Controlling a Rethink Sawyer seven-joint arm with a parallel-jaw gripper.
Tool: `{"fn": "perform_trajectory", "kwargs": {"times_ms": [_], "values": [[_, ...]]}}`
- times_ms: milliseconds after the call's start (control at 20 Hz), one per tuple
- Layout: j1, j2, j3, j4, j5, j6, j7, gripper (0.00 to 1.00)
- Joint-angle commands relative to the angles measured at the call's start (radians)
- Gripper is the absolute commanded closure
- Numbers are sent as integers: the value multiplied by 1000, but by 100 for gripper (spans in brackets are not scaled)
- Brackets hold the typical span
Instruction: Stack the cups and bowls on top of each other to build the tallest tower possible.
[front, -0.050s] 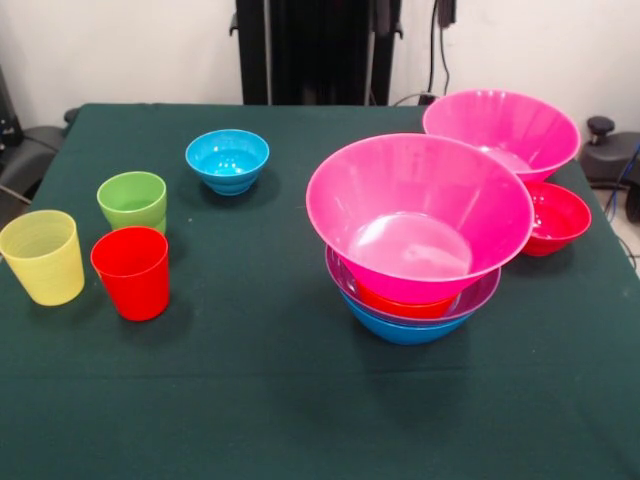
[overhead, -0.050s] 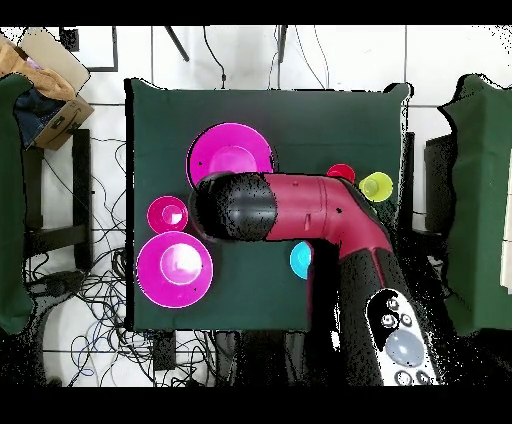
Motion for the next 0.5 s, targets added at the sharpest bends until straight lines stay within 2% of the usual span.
{"fn": "perform_trajectory", "kwargs": {"times_ms": [50,200,400,500], "values": [[-16,165,-22,-85,-56,39,29,0],[-17,191,-23,-107,-51,32,28,0],[4,195,-31,-38,-79,-56,44,0],[13,188,-30,-2,-70,-74,62,0]]}}
